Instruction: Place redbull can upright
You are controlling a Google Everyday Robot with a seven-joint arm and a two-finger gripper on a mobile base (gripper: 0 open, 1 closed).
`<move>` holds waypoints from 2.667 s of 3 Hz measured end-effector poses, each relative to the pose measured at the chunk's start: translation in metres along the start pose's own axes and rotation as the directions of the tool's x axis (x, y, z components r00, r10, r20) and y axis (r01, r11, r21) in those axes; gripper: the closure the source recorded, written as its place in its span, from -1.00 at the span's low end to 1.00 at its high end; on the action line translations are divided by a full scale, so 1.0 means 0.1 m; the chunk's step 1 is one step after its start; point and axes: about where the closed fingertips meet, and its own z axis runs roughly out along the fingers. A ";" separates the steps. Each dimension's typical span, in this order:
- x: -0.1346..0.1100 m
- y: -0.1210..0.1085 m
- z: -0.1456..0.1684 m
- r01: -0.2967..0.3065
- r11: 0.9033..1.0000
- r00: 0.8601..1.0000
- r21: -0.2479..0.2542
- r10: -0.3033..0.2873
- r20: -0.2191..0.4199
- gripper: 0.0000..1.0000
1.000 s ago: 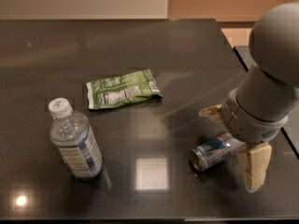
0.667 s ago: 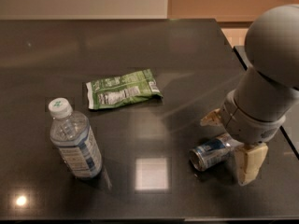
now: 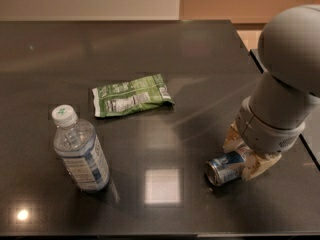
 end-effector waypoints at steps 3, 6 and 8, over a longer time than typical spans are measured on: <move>0.03 -0.37 -0.46 0.267 0.955 0.942 0.126 -0.231 -0.245 1.00; -0.22 -0.92 -1.04 0.682 0.693 0.689 0.234 -0.502 -0.523 1.00; -0.28 -0.91 -1.16 0.722 0.650 0.655 0.236 -0.532 -0.536 1.00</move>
Offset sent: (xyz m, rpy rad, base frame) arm 0.0345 0.0045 0.0547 -0.1773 -0.2433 0.2138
